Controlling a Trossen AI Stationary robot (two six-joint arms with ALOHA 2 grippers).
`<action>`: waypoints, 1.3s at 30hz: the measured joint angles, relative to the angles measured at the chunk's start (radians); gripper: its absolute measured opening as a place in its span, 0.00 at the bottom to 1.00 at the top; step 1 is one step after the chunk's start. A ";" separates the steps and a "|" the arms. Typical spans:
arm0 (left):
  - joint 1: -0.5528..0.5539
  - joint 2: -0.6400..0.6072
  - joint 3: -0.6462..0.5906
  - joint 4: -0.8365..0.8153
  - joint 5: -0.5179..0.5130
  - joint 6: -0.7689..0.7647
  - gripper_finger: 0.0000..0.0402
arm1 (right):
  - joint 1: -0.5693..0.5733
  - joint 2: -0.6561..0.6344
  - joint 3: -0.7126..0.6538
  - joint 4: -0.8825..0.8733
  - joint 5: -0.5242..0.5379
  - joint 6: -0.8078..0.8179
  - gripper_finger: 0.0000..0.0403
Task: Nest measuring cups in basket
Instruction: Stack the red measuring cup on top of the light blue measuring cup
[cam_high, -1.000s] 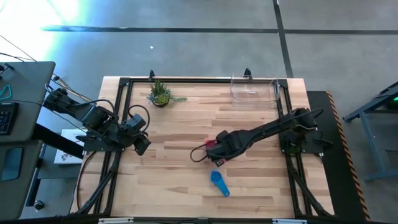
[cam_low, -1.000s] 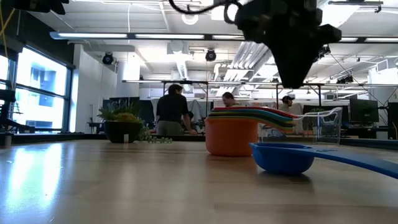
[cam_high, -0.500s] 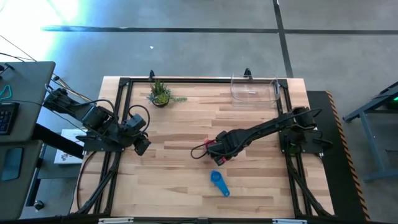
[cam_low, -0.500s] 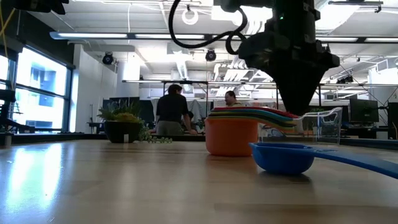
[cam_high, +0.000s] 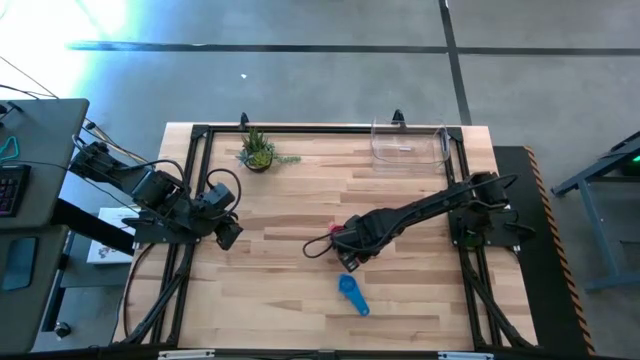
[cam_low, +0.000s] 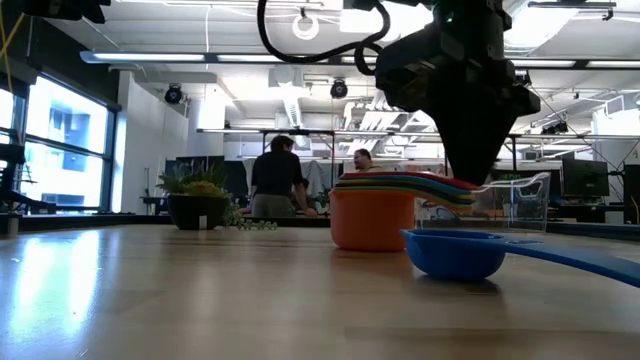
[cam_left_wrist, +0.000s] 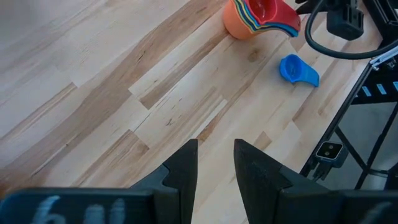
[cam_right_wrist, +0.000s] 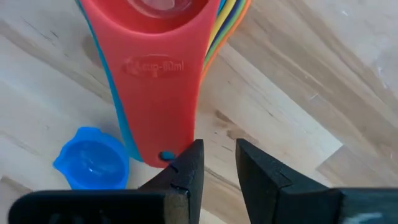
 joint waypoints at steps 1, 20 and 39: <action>0.000 0.000 0.000 0.000 0.000 0.000 0.24 | 0.000 0.000 0.000 0.000 -0.004 -0.001 0.21; 0.000 0.000 0.000 0.000 -0.002 0.000 0.24 | 0.032 0.000 0.102 0.006 -0.004 0.014 0.21; 0.000 0.000 0.000 0.000 -0.026 0.008 0.24 | 0.070 0.088 0.148 0.227 0.026 0.134 0.21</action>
